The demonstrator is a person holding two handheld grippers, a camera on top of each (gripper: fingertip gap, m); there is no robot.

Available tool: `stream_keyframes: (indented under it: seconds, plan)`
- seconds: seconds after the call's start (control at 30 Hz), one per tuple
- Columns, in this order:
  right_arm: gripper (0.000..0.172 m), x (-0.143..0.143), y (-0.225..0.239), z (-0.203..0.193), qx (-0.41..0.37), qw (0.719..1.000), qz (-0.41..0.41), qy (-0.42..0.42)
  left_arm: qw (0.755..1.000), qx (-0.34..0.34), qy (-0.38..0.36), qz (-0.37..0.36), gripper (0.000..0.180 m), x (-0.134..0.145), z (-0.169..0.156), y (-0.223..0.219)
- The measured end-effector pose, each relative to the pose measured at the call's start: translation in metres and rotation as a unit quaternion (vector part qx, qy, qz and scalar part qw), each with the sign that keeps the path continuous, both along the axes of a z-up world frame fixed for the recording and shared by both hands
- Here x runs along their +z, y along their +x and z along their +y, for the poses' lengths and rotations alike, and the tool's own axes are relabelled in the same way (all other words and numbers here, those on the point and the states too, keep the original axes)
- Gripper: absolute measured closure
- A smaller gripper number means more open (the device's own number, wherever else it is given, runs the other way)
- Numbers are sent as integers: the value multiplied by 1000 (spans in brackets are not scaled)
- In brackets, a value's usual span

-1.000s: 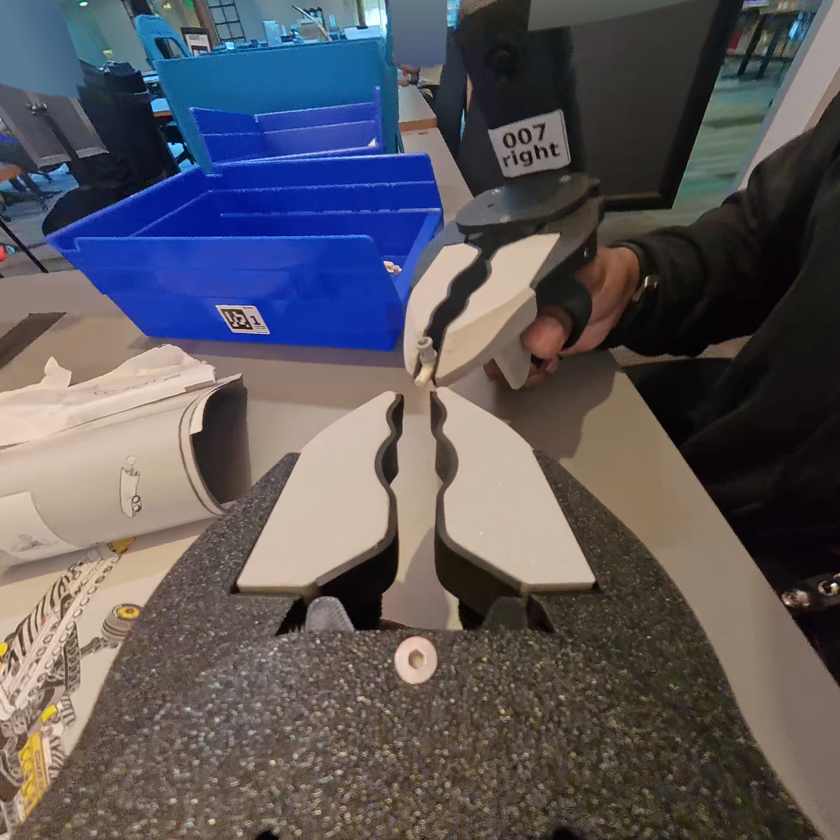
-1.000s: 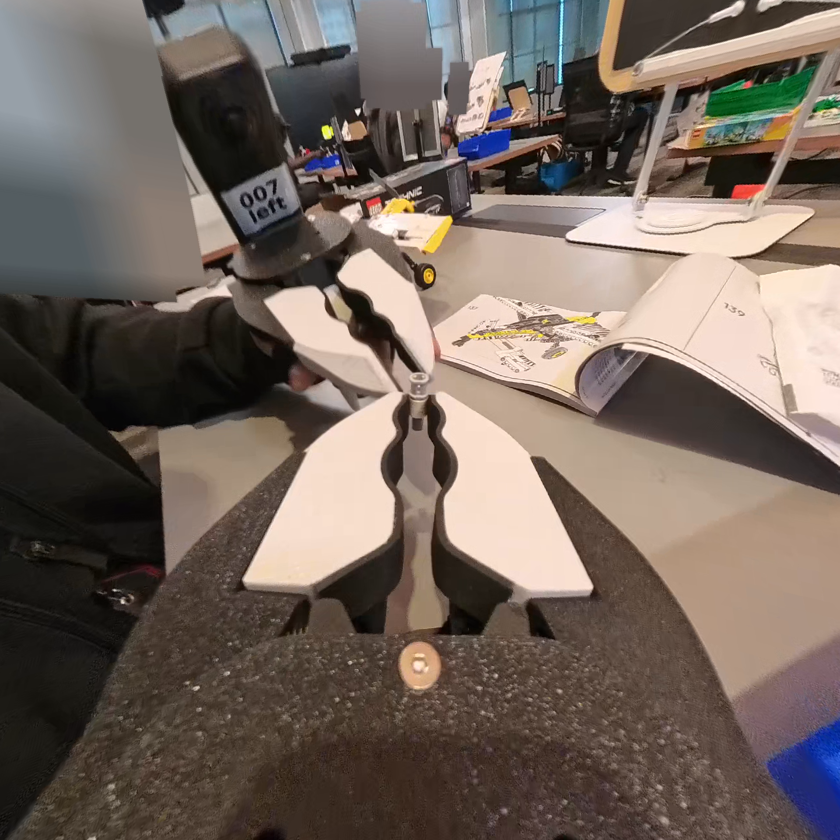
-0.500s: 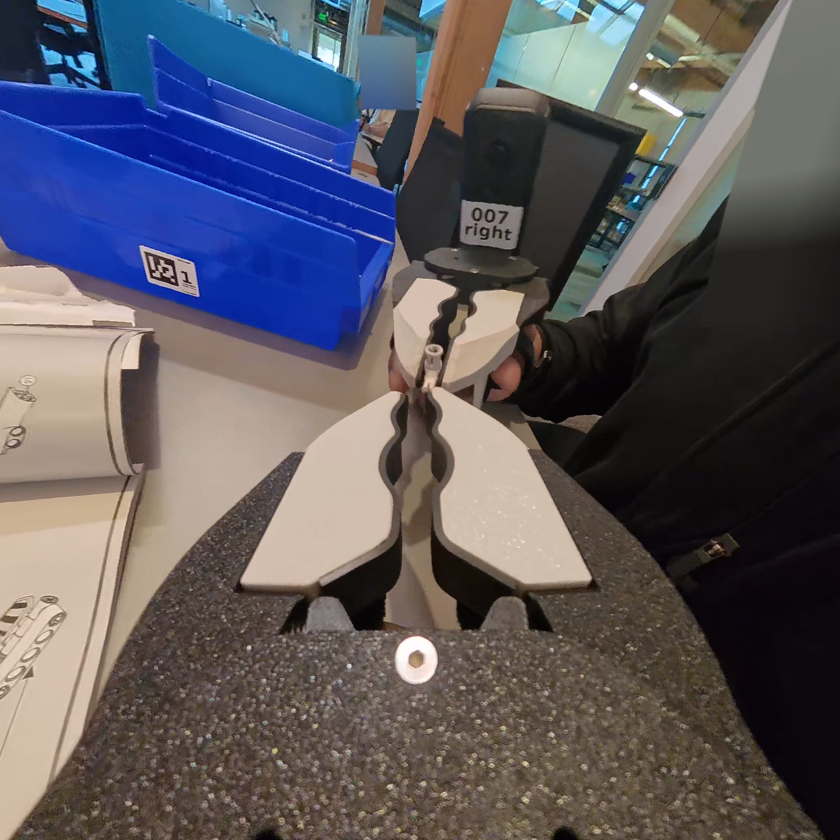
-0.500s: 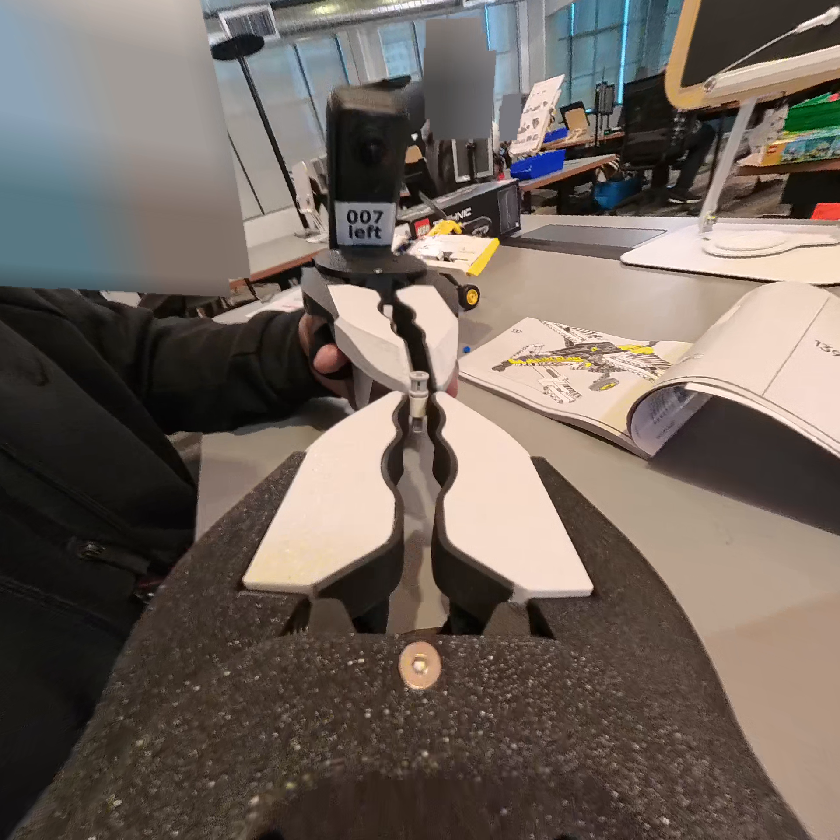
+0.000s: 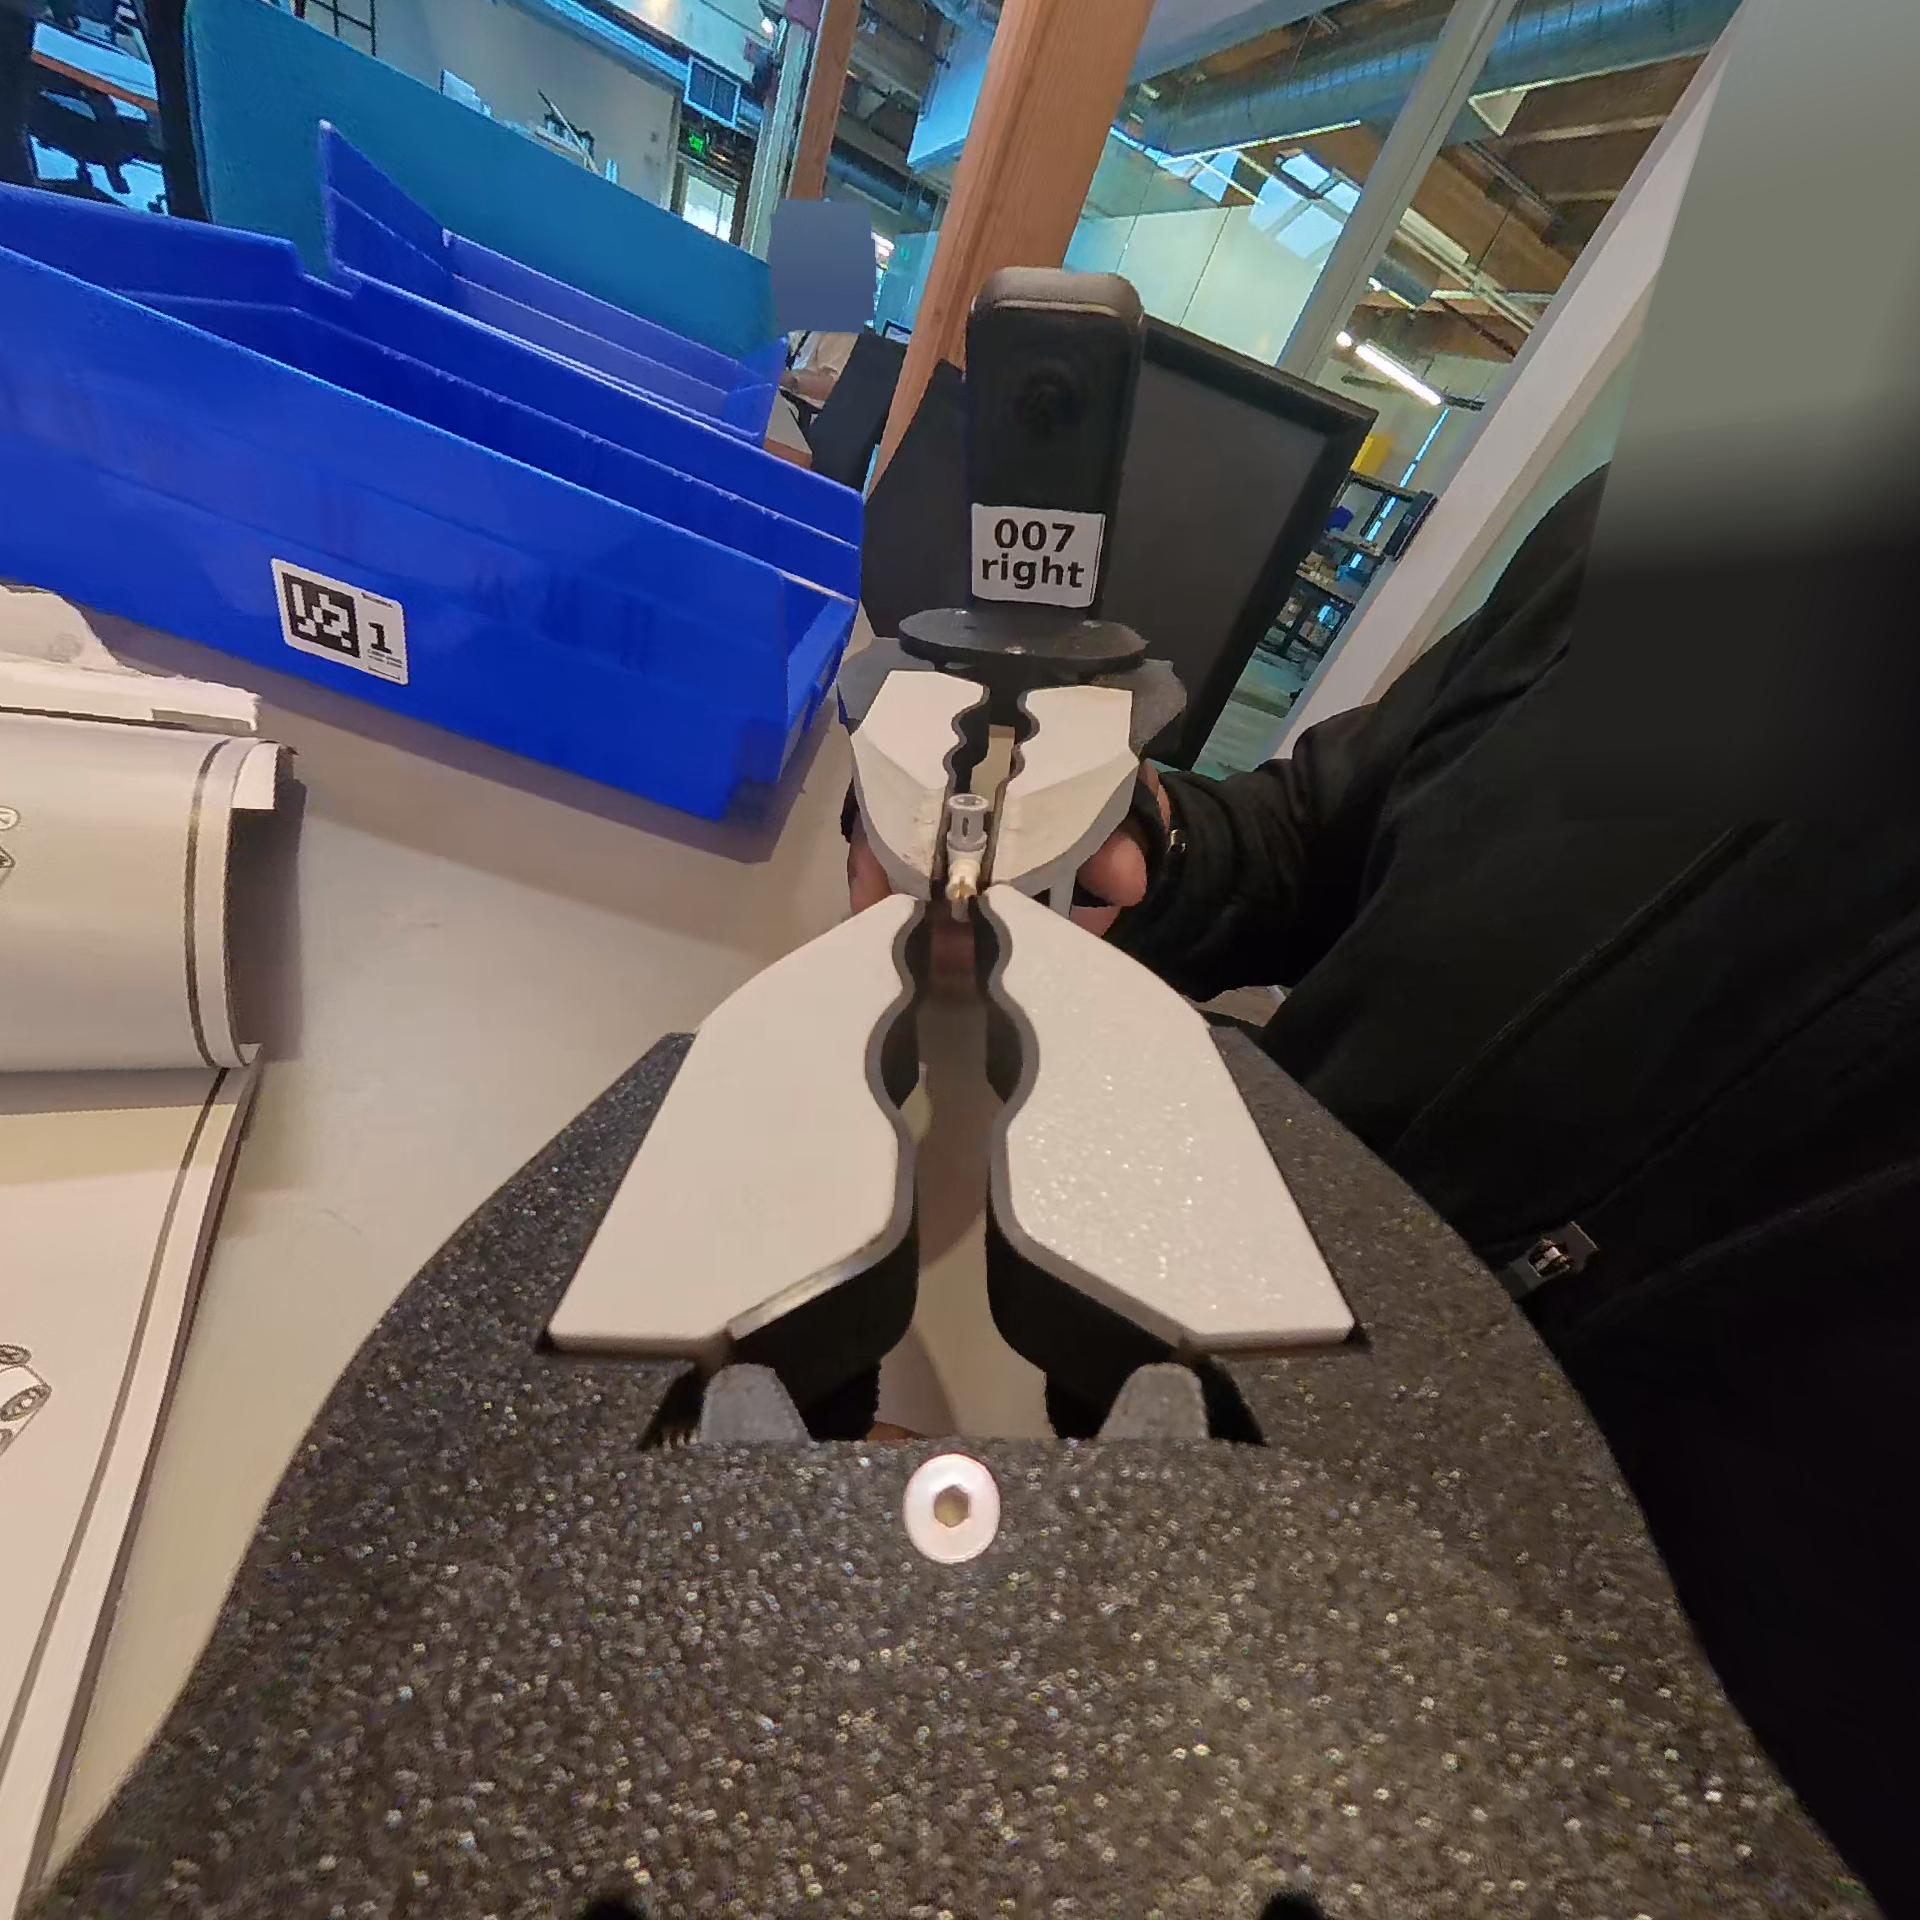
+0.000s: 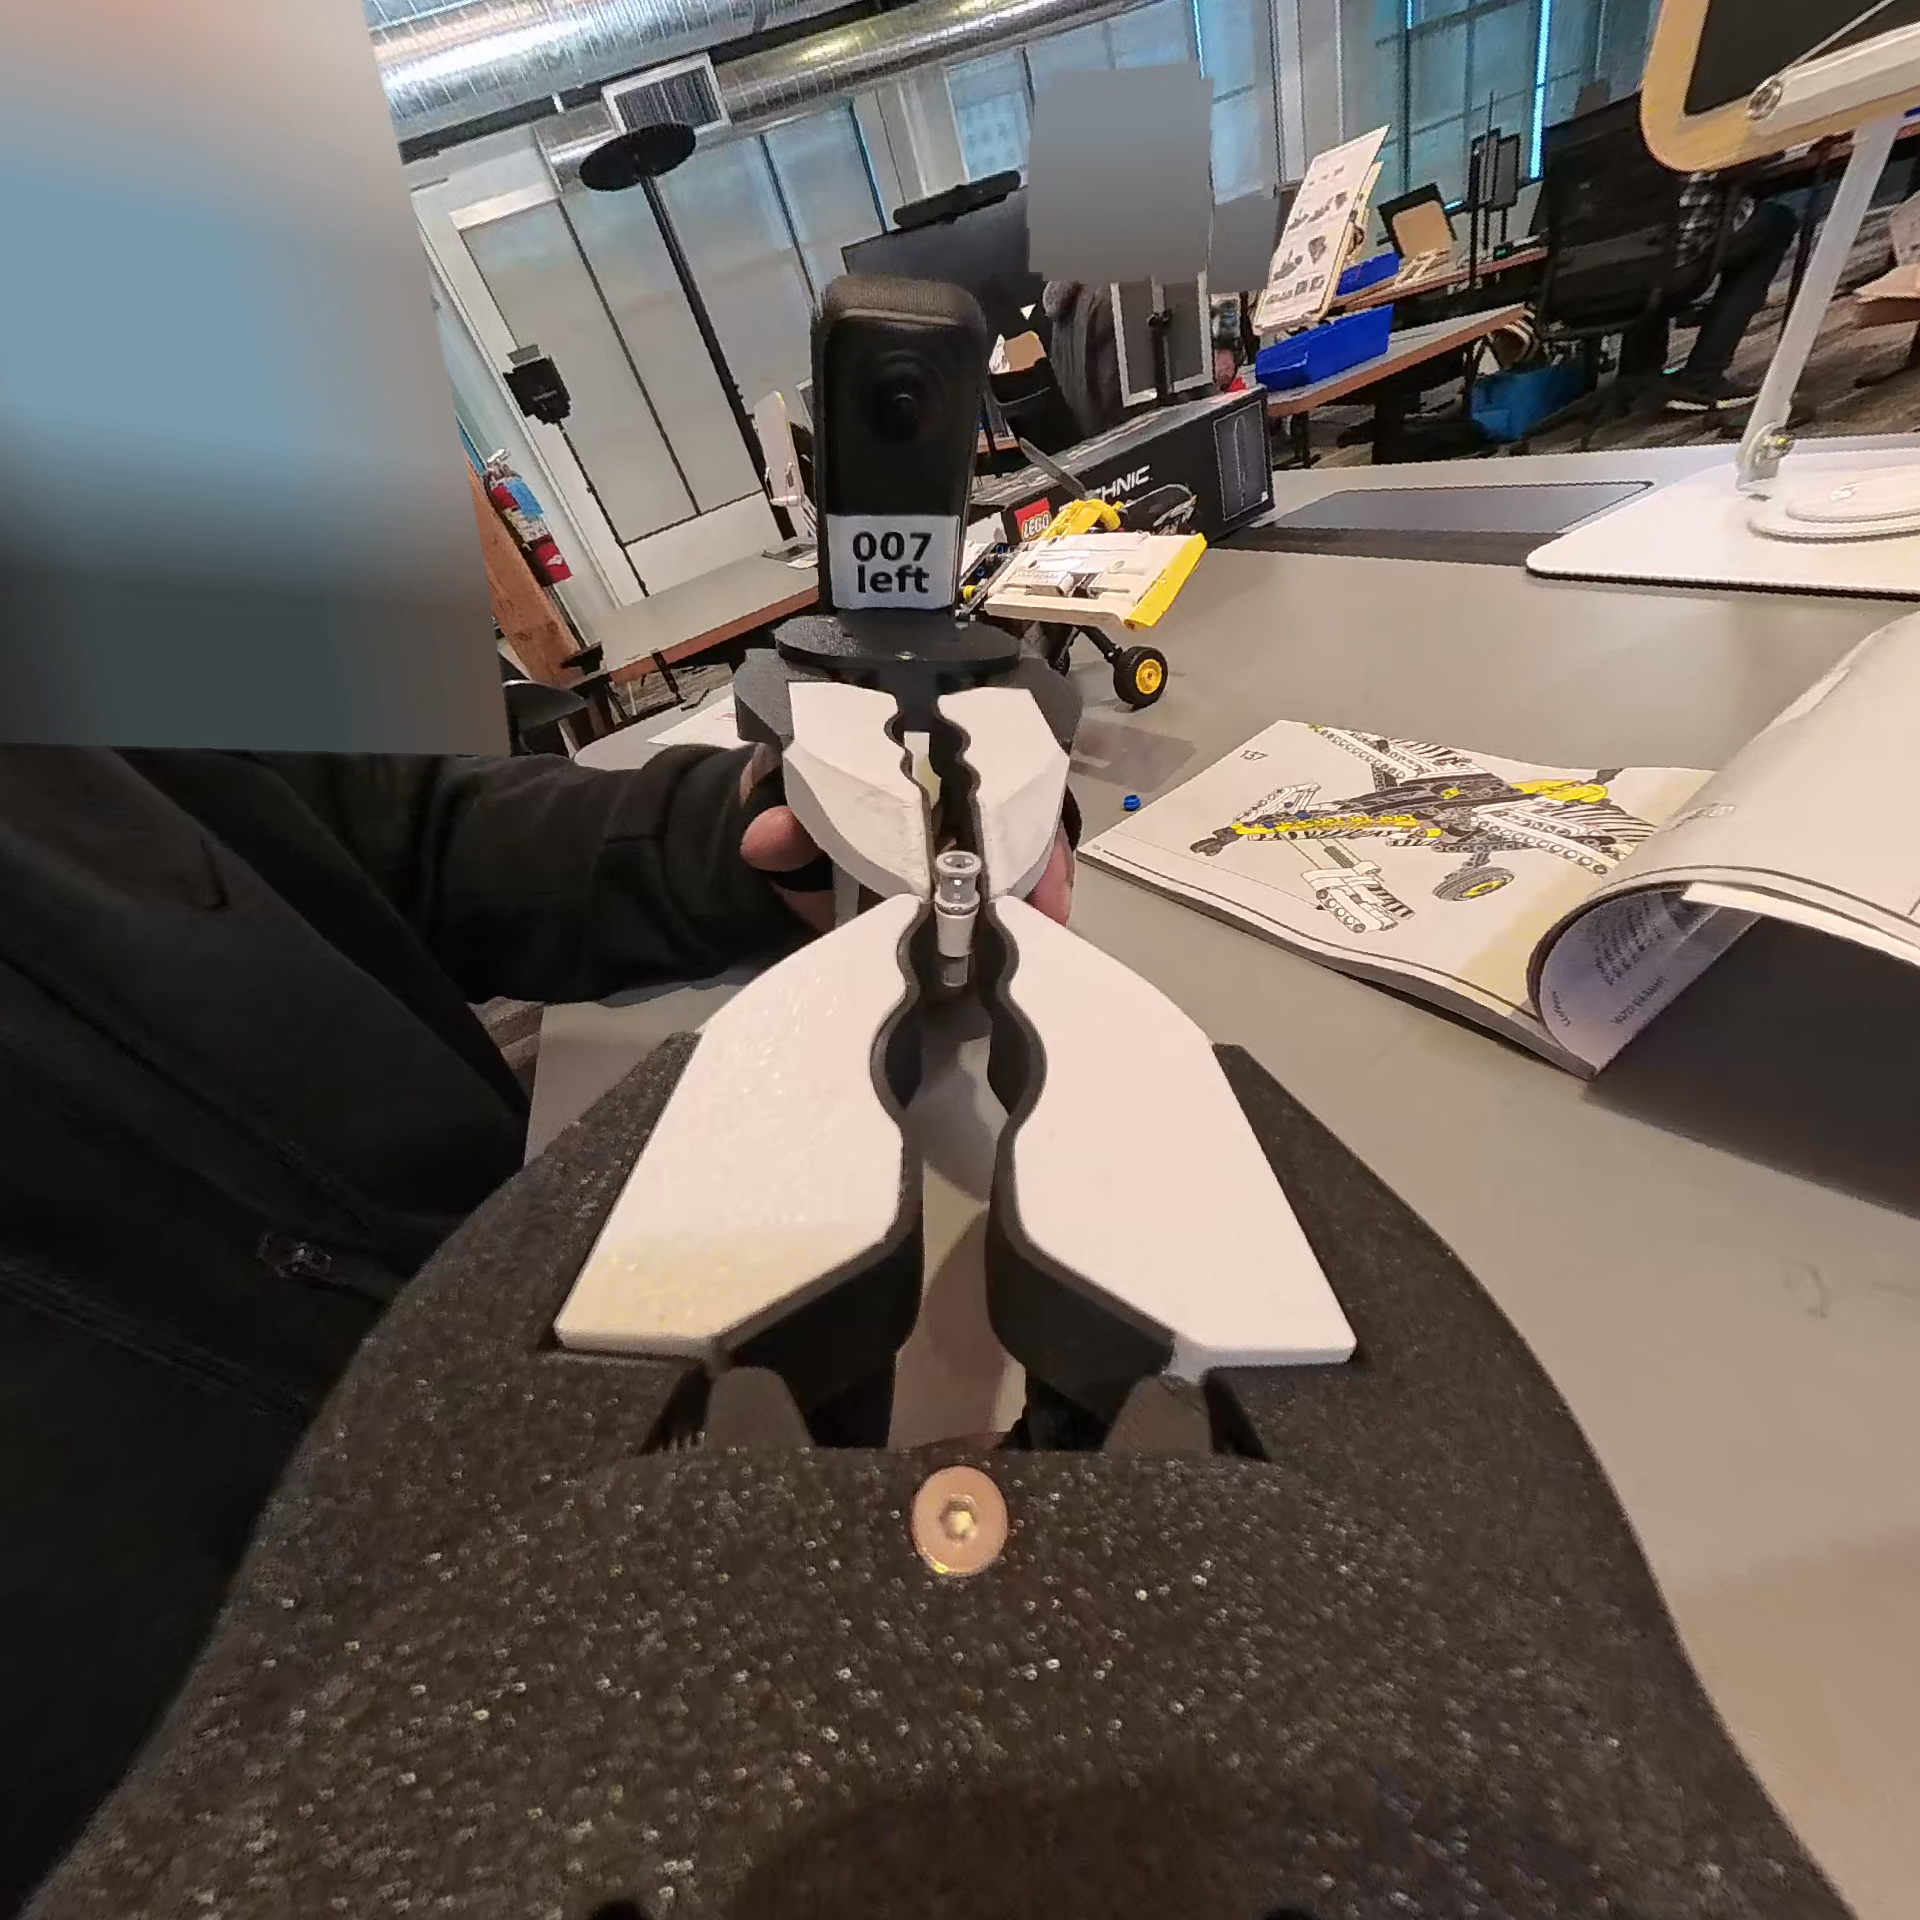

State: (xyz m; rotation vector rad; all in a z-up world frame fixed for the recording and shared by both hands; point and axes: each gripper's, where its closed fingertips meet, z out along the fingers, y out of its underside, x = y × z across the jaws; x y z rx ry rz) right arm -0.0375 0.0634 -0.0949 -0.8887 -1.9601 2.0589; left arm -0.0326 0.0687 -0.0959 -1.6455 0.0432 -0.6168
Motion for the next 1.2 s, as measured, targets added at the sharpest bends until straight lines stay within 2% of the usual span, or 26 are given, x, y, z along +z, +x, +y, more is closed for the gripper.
stream_keyframes:
  seconds: [0.43,0.57,0.67,0.7,0.73,0.77,0.83,0.9,0.93,1.07,1.2]
  plan:
    - [165,-2,1,-7,15,1000,-4,6,1000,-8,10,-1,175,2,-3,4]
    - [164,-6,-4,-5,-7,999,5,33,998,20,-12,66,176,-4,-3,-1]
    - [161,-9,-11,3,-43,994,44,93,978,80,-27,190,176,-7,-4,-13]
    - [161,-10,-12,4,-49,991,52,111,962,107,-32,250,176,-9,-5,-19]
    - [162,-11,-12,4,-51,990,52,124,935,140,-42,323,176,-11,-6,-27]
    - [162,-13,-13,4,-51,989,45,130,897,172,-51,405,176,-13,-8,-35]
    - [160,-16,-16,3,-58,990,20,130,797,202,-63,566,176,-17,-11,-42]
    - [159,-19,-21,4,-73,989,-2,132,692,207,-68,688,176,-21,-14,-42]
    - [158,-21,-23,3,-78,987,-3,140,658,203,-67,722,176,-23,-15,-39]
    - [158,-35,-25,-4,-87,974,1,208,587,201,-55,782,176,-22,-17,-31]
    - [157,-33,-20,-16,-55,983,-30,174,533,194,-61,821,176,-26,-19,-32]
